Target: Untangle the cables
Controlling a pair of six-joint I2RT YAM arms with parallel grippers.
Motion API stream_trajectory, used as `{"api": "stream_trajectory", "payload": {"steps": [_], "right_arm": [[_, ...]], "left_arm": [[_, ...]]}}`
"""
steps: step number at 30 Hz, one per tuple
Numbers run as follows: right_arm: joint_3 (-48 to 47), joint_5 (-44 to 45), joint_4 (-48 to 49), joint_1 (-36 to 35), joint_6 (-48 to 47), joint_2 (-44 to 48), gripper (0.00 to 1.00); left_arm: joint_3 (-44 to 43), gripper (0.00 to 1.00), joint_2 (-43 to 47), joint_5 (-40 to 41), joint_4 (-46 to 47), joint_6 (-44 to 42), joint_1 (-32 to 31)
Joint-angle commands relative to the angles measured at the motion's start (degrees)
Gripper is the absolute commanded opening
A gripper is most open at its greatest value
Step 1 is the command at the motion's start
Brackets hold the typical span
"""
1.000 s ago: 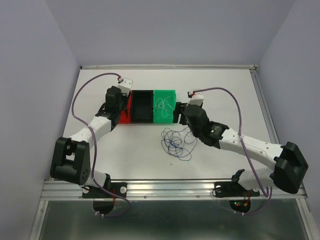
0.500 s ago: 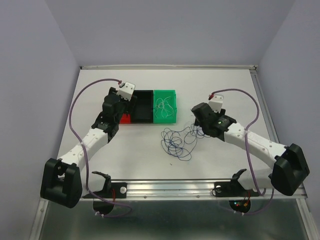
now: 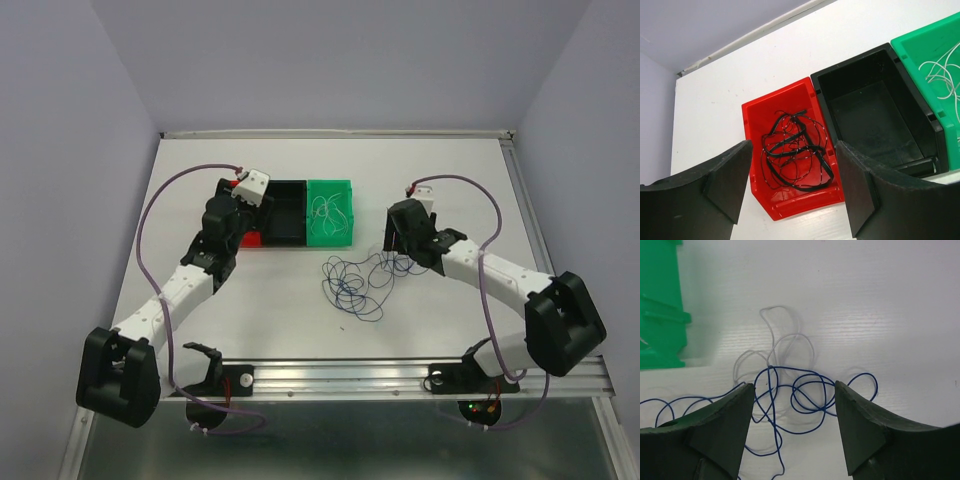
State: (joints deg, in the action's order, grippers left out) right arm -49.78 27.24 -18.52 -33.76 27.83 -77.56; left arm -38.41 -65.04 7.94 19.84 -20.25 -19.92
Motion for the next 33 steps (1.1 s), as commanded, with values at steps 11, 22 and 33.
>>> {"api": "stream_trajectory", "payload": {"steps": [11, 22, 33], "right_arm": [[-7.2, -3.4, 7.6, 5.8, -4.4, -15.9, 0.64], [-10.4, -7.6, 11.6, 6.1, -8.3, -23.2, 0.37], [1.0, -11.1, 21.1, 6.2, -7.4, -2.1, 0.00]], "left_arm": [[1.8, 0.79, 2.2, 1.2, 4.4, -1.2, -0.6], [2.0, 0.79, 2.5, 1.2, 4.4, -1.3, -0.7], [2.6, 0.79, 3.3, -0.4, 4.0, -1.6, -1.1]]}}
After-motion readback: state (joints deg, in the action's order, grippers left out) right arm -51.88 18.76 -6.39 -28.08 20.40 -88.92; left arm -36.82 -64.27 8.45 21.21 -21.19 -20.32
